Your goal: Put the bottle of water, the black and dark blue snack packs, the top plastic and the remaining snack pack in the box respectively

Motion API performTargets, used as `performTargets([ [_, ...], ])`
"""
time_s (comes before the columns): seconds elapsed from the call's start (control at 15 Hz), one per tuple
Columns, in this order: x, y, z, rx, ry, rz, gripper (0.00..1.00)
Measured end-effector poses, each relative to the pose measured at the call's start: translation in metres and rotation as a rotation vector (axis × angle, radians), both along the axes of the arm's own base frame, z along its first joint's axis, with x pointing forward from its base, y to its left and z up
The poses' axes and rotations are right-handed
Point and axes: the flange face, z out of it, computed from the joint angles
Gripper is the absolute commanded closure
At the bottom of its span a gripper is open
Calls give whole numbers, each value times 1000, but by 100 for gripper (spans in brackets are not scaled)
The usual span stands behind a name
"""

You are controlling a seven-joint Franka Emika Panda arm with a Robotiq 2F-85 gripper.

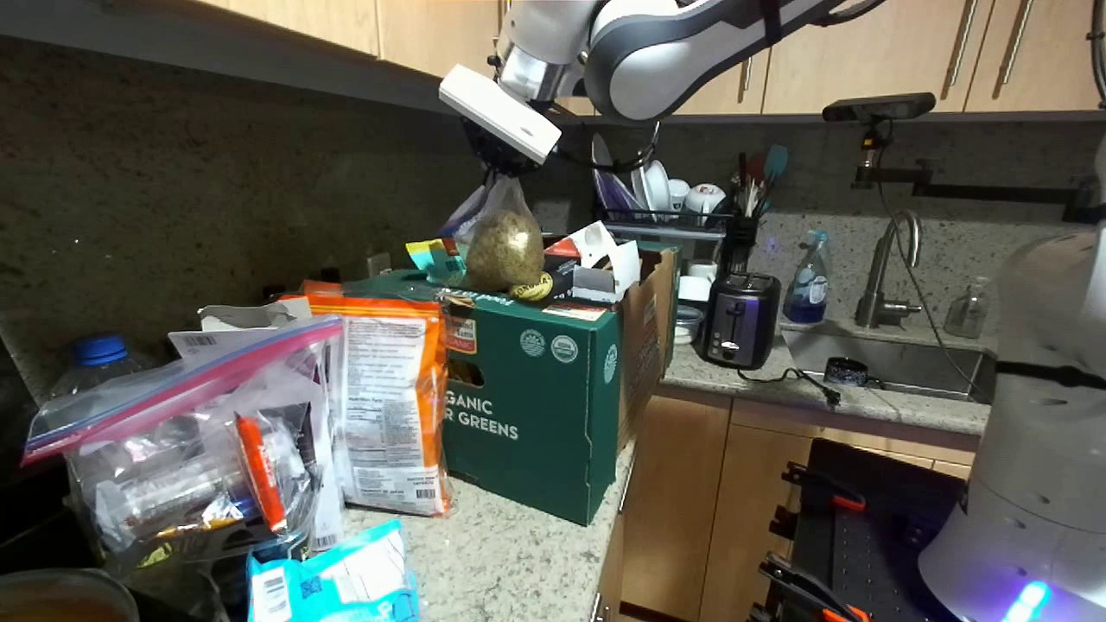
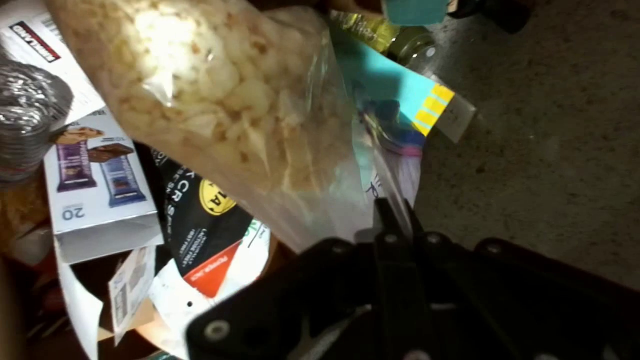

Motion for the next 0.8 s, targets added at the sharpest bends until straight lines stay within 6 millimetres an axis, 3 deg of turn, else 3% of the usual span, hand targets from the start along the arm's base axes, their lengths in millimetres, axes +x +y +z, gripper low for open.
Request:
performTargets([
  [0.4,-4,-48,-33,72,79,-126,100],
  [0.8,-11,-66,-86,178,192,-218,100],
])
